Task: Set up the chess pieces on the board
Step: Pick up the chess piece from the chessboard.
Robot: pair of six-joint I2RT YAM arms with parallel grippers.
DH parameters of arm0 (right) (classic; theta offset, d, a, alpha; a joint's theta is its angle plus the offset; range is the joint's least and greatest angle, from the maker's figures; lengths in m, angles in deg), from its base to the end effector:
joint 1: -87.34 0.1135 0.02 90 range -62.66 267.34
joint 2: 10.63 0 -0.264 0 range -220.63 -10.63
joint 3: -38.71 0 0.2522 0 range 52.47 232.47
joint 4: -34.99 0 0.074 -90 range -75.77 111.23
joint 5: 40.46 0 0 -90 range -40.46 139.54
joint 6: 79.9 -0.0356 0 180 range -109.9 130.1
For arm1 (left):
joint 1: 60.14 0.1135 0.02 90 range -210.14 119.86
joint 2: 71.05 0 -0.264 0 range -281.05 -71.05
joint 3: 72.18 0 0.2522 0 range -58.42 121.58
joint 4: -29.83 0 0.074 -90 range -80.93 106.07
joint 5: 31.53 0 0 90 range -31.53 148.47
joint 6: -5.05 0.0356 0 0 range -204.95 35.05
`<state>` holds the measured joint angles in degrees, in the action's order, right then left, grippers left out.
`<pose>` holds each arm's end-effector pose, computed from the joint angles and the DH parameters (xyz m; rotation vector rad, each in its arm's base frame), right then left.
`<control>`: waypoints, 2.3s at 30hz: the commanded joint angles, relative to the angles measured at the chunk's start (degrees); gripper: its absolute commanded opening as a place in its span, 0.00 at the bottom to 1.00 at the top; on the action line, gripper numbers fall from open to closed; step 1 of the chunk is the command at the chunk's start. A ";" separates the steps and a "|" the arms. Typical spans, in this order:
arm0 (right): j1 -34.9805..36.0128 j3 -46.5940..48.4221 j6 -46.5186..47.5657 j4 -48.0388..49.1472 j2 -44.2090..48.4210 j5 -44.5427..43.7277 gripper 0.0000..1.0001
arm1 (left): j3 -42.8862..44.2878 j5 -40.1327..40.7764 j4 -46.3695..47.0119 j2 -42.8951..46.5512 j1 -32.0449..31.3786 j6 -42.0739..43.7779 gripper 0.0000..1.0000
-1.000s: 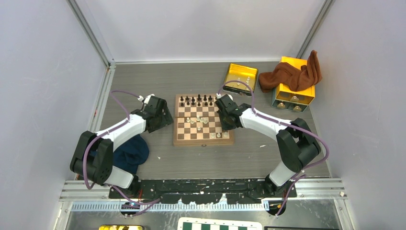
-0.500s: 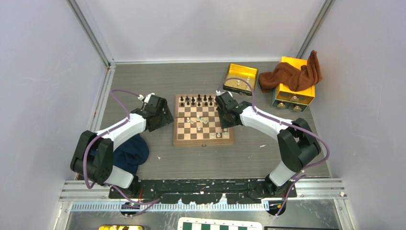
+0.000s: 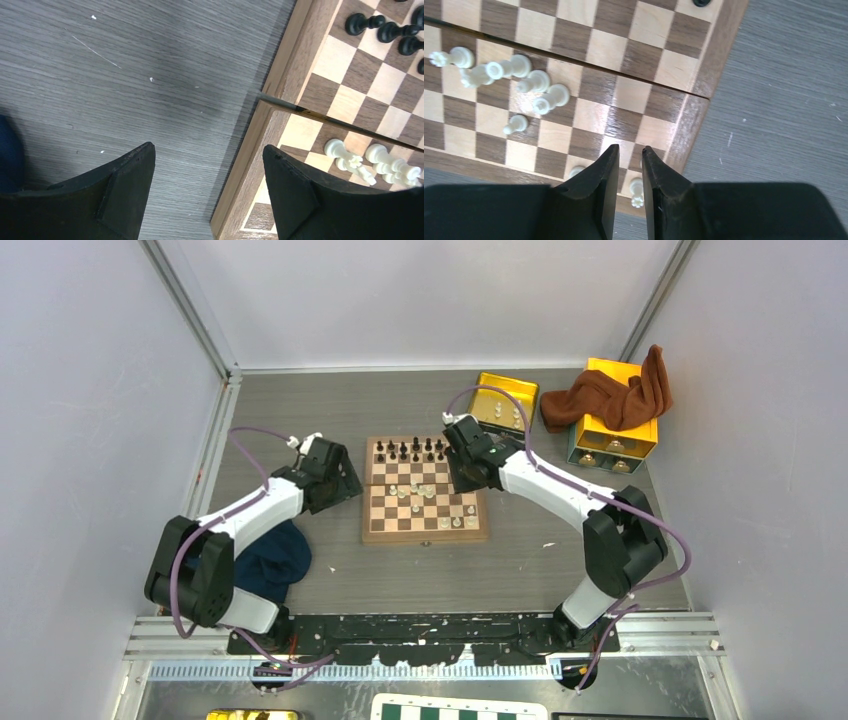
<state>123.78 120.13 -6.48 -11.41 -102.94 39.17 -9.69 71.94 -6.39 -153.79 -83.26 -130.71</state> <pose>0.2751 0.1951 0.2379 -0.3728 2.5233 0.1269 0.2638 -0.1036 0.1975 -0.5836 2.4577 -0.1842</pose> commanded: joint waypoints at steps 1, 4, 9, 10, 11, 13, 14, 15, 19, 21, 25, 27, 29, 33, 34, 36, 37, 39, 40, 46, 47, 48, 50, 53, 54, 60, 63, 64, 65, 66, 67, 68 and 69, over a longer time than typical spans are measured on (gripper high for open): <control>2.32 4.34 0.81 -0.40 -1.65 1.70 0.30 | 0.13 0.89 1.89 3.90 0.42 0.76 0.80; 3.84 6.00 0.65 -0.49 -3.22 1.97 0.30 | -0.36 1.06 1.65 4.81 0.44 0.76 0.80; 6.20 8.44 0.27 -0.15 -6.26 2.28 0.30 | -1.62 1.20 1.40 6.46 0.43 0.77 0.80; 6.57 8.93 0.19 -0.14 -6.83 2.36 0.30 | -1.88 1.16 1.40 6.74 0.44 0.76 0.80; 7.09 9.37 0.16 -0.06 -7.53 2.42 0.30 | -2.15 1.20 1.30 6.95 0.44 0.77 0.80; 7.86 10.45 0.03 0.01 -8.76 2.50 0.30 | -2.44 1.20 1.21 7.49 0.42 0.84 0.80; 8.15 10.88 -0.09 0.08 -9.21 2.54 0.30 | -2.56 1.20 1.17 7.70 0.44 0.85 0.80; 8.47 11.27 -0.14 0.12 -9.69 2.67 0.30 | -2.70 1.20 1.19 7.87 0.44 0.85 0.80; 9.66 12.45 -0.37 0.26 -11.30 2.86 0.31 | -3.10 1.20 1.04 8.44 0.42 1.02 0.80; 10.14 12.94 -0.44 0.30 -12.01 2.90 0.31 | -3.33 1.20 1.09 8.63 0.44 1.02 0.80; 10.76 13.52 -0.62 0.46 -13.17 2.98 0.31 | -3.53 1.16 1.10 8.89 0.44 1.15 0.80; 11.11 13.87 -0.73 0.48 -13.73 3.07 0.31 | -3.60 1.20 1.03 9.00 0.43 1.32 0.80; 11.44 14.20 -0.69 0.45 -14.13 3.07 0.31 | -3.64 1.26 1.05 9.08 0.42 1.46 0.80; 11.79 14.75 -0.82 0.39 -14.93 3.10 0.31 | -3.73 1.36 1.06 9.17 0.44 1.63 0.80; 11.90 14.90 -0.82 0.43 -15.04 3.16 0.31 | -3.73 1.38 1.06 9.17 0.44 1.70 0.80; 11.99 15.19 -0.77 0.24 -15.22 3.10 0.31 | -3.64 1.38 1.05 9.17 0.44 1.85 0.80; 12.04 15.35 -0.74 0.17 -15.26 3.03 0.31 | -3.64 1.38 1.09 9.17 0.44 1.90 0.80; 12.14 15.40 -0.69 0.04 -14.99 2.61 0.31 | -3.64 1.38 1.15 9.17 0.39 1.98 0.80; 12.23 15.41 -0.69 -0.08 -14.74 2.18 0.31 | -3.60 1.30 1.15 9.10 0.43 1.99 0.80; 12.24 14.88 -0.41 -1.13 -12.98 1.49 0.31 | -3.36 1.12 1.42 8.63 0.42 2.08 0.80; 12.24 14.83 -0.45 -1.31 -12.86 1.77 0.31 | -3.31 1.05 1.50 8.50 0.44 2.08 0.80; 12.39 14.73 -0.54 -1.44 -12.68 2.02 0.31 | -3.23 0.96 1.47 8.24 0.43 2.08 0.80; 12.64 14.48 -0.57 -1.58 -12.42 2.44 0.31 | -3.11 0.81 1.53 7.98 0.43 2.08 0.80; 13.10 14.24 -0.65 -1.55 -11.98 2.46 0.31 | -3.11 0.76 1.65 7.79 0.42 1.92 0.79; 13.30 14.23 -0.59 -1.62 -11.87 2.46 0.31 | -3.11 0.70 1.71 7.77 0.44 1.90 0.79; 13.88 15.12 -0.36 -2.30 -10.98 1.77 0.31 | -3.19 0.76 1.69 7.68 0.43 1.81 0.79; 14.11 15.72 -0.34 -3.06 -10.55 1.76 0.31 | -3.20 0.76 1.73 7.66 0.44 1.73 0.79; 14.20 15.82 -0.28 -3.26 -10.40 1.80 0.31 | -3.20 0.76 1.86 7.63 0.44 1.72 0.79; 14.31 15.91 -0.37 -3.41 -10.39 1.84 0.32 | -3.20 0.76 1.82 7.58 0.43 1.72 0.79; 14.34 15.92 -0.34 -3.55 -10.35 2.06 0.32 | -3.20 0.71 1.86 7.55 0.39 1.66 0.79; 14.43 15.86 -0.36 -3.56 -10.41 2.25 0.32 | -3.28 0.68 1.90 7.51 0.42 1.64 0.79; 14.51 15.84 -0.38 -3.50 -10.49 2.48 0.32 | -3.25 0.68 1.96 7.43 0.44 1.57 0.79; 14.57 15.84 -0.50 -3.48 -10.54 2.66 0.32 | -3.28 0.60 2.04 7.37 0.44 1.55 0.79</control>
<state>137.82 133.64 -6.72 -14.71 -117.13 41.55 -13.34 72.36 -6.46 -146.44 -83.26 -129.46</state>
